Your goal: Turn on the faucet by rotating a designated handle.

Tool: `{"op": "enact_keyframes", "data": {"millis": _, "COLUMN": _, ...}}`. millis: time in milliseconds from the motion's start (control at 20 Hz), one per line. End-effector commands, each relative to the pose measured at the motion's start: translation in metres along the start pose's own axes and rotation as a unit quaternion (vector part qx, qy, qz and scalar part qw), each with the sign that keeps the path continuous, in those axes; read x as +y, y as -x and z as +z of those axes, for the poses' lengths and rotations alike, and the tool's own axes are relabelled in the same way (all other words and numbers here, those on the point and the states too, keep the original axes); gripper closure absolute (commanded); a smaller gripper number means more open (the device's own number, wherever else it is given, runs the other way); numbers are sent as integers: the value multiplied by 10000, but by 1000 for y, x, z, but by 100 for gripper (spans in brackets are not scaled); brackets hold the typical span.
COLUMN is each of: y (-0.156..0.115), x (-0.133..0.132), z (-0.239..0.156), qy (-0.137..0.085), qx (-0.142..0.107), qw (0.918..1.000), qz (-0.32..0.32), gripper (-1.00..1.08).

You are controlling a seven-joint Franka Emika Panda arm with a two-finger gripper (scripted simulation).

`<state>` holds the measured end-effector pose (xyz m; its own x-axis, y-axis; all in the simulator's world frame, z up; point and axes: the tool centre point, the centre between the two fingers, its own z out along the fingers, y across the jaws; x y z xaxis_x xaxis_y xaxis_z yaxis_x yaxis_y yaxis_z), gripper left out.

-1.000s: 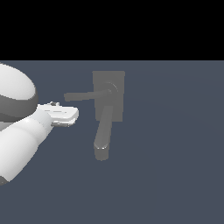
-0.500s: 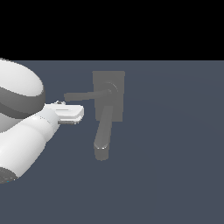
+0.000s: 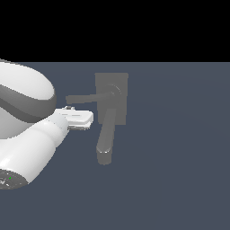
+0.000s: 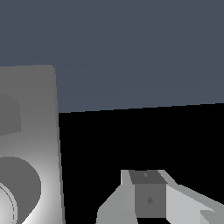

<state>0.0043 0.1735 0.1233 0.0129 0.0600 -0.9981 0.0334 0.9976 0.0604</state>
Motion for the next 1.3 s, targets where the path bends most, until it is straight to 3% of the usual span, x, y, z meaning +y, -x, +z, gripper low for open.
{"op": "enact_keyframes", "data": {"millis": 0, "y": -2, "x": -7, "z": 0, "qy": -41, "qx": 29, "qw": 10000, "qz": -9, "gripper": 108}}
{"op": "enact_keyframes", "data": {"millis": 300, "y": -3, "x": -24, "z": 2, "qy": -140, "qx": 48, "qw": 9997, "qz": -206, "gripper": 108}}
{"op": "enact_keyframes", "data": {"millis": 600, "y": -2, "x": -25, "z": 2, "qy": -148, "qx": 48, "qw": 9996, "qz": -223, "gripper": 108}}
{"op": "enact_keyframes", "data": {"millis": 1250, "y": 52, "x": -16, "z": 2, "qy": -150, "qx": 49, "qw": 9996, "qz": -226, "gripper": 108}}
